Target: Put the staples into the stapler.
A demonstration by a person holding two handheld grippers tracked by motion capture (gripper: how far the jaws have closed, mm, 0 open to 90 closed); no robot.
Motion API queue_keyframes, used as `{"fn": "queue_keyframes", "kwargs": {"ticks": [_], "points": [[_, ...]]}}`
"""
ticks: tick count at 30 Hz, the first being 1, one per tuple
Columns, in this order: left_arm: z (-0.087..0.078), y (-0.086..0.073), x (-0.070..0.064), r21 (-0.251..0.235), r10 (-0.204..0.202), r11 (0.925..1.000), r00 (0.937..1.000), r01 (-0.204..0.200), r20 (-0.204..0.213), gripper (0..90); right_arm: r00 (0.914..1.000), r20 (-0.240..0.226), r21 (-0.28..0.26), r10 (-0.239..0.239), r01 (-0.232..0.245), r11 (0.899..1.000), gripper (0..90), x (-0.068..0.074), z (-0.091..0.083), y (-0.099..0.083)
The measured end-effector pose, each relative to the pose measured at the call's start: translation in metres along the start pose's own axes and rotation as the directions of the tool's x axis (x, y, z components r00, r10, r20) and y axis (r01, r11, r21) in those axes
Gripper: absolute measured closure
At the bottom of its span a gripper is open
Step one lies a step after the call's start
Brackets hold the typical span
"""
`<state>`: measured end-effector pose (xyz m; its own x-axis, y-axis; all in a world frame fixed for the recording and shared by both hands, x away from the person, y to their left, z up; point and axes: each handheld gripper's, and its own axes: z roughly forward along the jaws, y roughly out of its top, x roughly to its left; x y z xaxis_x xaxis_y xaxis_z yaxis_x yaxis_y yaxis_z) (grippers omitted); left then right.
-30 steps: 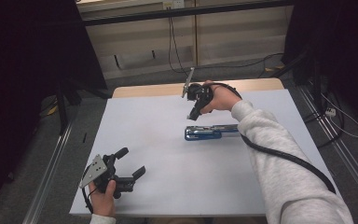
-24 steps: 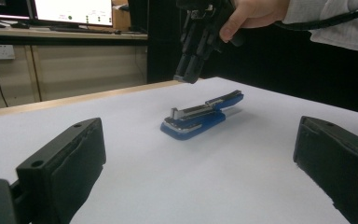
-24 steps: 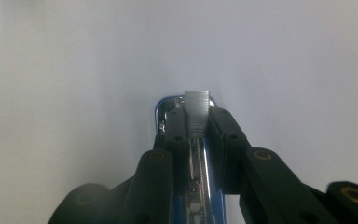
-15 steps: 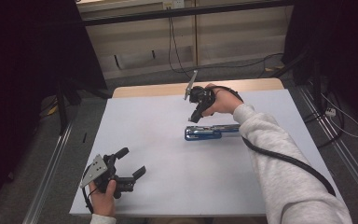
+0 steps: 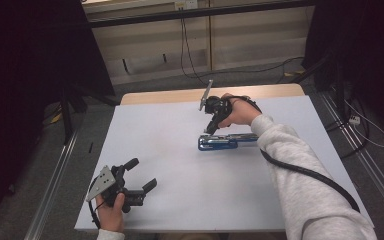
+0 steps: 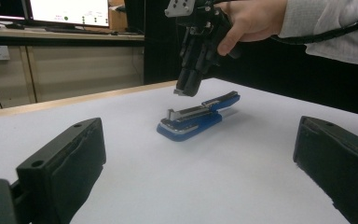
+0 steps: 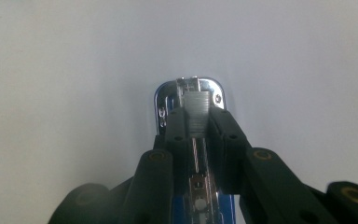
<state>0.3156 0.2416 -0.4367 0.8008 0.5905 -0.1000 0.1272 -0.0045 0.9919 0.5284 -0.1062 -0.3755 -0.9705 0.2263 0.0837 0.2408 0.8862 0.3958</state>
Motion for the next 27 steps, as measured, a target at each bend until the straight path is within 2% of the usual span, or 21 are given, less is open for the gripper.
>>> {"fn": "queue_keyframes", "kwargs": {"ticks": [10, 12, 19, 21, 23, 24, 27], "points": [[0.000, 0.001, -0.001, 0.005, 0.015, 0.9999, 0.9999, -0.015, -0.003, 2.3, 1.0000, -0.004, 0.005, -0.006, 0.006, 1.000, 79.4, 0.002, 0.005, -0.002], [0.000, 0.000, -0.001, 0.006, 0.002, 1.0000, 1.0000, -0.002, -0.001, 2.3, 1.0000, -0.007, 0.001, -0.004, 0.004, 1.000, 79.4, 0.002, 0.006, -0.003], [0.001, 0.000, -0.002, 0.006, 0.010, 0.9999, 0.9999, -0.010, 0.004, 2.3, 0.9999, -0.013, -0.007, 0.005, -0.005, 1.000, 79.3, 0.002, 0.011, -0.006], [0.001, 0.000, -0.001, 0.006, 0.010, 0.9999, 0.9999, -0.010, 0.010, 2.3, 1.0000, 0.001, -0.002, 0.005, -0.005, 1.000, 79.3, 0.003, 0.012, -0.006], [0.001, 0.000, -0.001, 0.008, 0.006, 1.0000, 0.9999, -0.006, 0.011, 2.3, 0.9999, -0.011, -0.006, 0.002, -0.002, 1.000, 79.3, 0.003, 0.012, -0.007], [0.001, 0.000, -0.001, 0.007, 0.002, 1.0000, 1.0000, -0.002, 0.006, 2.3, 1.0000, 0.001, 0.000, 0.004, -0.004, 1.000, 79.3, 0.003, 0.012, -0.007], [0.001, 0.000, -0.001, 0.006, 0.002, 1.0000, 1.0000, -0.003, 0.005, 2.3, 1.0000, -0.001, 0.009, 0.000, 0.000, 1.000, 79.4, 0.004, 0.014, -0.007]]}}
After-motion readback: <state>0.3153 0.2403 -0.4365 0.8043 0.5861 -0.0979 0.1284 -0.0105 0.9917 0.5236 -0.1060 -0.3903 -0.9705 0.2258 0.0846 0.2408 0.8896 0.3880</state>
